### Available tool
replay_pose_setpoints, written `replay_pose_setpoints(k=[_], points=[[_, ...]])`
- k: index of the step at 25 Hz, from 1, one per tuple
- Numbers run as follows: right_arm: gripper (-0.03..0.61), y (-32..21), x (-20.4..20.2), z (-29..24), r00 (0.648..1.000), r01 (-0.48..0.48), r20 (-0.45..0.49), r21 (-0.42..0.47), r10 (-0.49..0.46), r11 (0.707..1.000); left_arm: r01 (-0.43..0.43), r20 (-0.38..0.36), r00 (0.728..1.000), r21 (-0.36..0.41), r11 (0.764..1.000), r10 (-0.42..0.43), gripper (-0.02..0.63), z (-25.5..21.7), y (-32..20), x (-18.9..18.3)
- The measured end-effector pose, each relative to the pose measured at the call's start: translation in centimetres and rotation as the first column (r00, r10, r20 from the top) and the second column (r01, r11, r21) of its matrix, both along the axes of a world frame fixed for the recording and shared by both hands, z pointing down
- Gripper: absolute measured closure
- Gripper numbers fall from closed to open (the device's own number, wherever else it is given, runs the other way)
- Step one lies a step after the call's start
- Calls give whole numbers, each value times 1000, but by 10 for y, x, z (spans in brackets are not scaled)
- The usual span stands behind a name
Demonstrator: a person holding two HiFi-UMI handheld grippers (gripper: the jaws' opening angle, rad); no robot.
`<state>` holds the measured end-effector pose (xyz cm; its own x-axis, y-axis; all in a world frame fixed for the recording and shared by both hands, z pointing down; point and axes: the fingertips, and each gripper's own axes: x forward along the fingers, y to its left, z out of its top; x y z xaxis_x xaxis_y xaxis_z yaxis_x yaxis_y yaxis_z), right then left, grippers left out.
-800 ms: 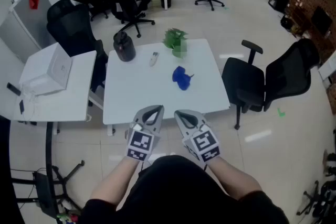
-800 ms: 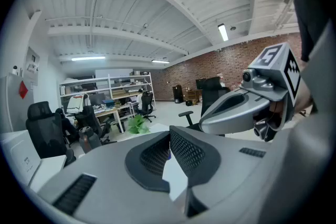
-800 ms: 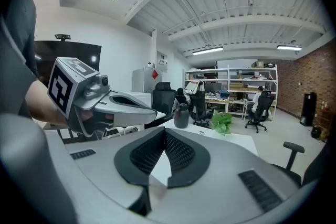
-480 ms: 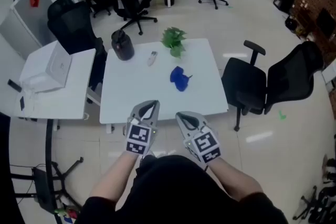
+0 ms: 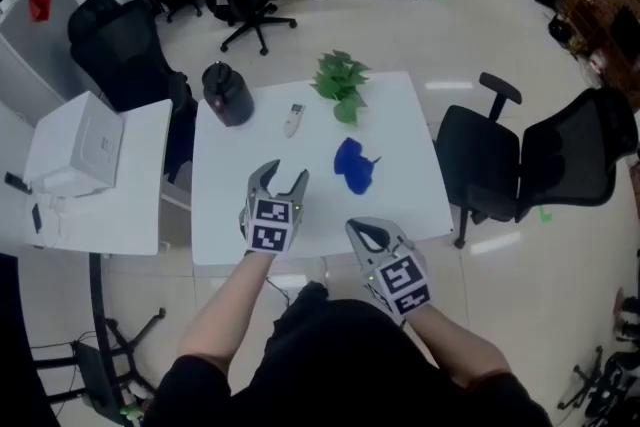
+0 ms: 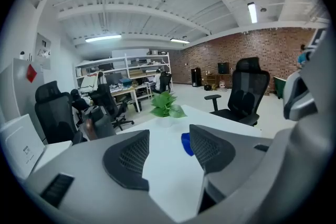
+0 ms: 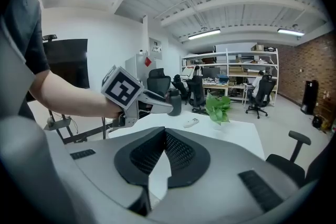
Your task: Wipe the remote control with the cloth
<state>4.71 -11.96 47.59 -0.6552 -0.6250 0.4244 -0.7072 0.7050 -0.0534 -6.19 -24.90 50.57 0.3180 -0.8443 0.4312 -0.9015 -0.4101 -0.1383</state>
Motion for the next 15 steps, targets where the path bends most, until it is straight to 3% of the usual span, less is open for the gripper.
replay_pose_setpoints(k=[7,15], points=[[572,-90,-32,27,997,-72,-35,-92,69,993,47,16,999,-138,989,-45,324,74,-127,-39],[572,-159,-43,59,984,-178,-54,-164,171,970,57,74,997,-327,943,-34,324,175,-218,-48]])
